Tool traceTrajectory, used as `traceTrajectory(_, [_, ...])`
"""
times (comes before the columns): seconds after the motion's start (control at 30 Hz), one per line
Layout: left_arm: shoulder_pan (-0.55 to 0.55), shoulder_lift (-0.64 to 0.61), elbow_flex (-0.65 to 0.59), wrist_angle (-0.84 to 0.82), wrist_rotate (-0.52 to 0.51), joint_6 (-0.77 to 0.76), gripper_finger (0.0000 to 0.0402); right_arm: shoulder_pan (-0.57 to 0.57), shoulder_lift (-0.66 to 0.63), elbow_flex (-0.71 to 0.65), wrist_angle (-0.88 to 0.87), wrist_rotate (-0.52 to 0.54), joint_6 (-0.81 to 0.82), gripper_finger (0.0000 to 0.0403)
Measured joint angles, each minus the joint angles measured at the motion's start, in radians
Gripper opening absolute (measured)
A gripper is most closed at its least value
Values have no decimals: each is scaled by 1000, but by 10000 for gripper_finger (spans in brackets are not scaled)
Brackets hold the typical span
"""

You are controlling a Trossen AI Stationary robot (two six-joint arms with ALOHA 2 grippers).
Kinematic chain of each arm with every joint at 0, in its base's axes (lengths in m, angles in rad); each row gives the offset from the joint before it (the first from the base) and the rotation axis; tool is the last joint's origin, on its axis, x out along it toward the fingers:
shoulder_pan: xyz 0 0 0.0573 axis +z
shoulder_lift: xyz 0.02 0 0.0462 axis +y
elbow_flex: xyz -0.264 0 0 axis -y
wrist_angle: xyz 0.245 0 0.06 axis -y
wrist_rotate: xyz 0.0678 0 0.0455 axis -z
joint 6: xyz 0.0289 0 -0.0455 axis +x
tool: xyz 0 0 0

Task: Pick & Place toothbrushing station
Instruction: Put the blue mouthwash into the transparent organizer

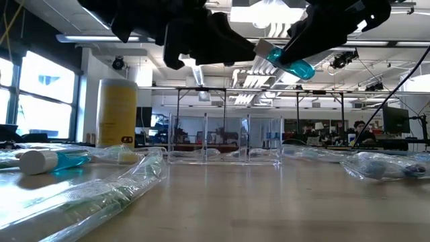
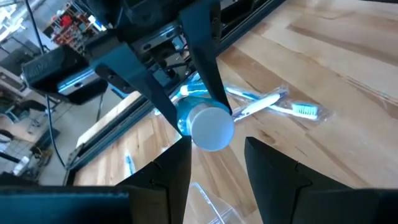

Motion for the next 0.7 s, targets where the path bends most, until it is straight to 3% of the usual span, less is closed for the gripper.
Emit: traceTrajectory(0.7, [-6,5,0,65,-2,19,144,-1,0,-1,-2,-17,1,121])
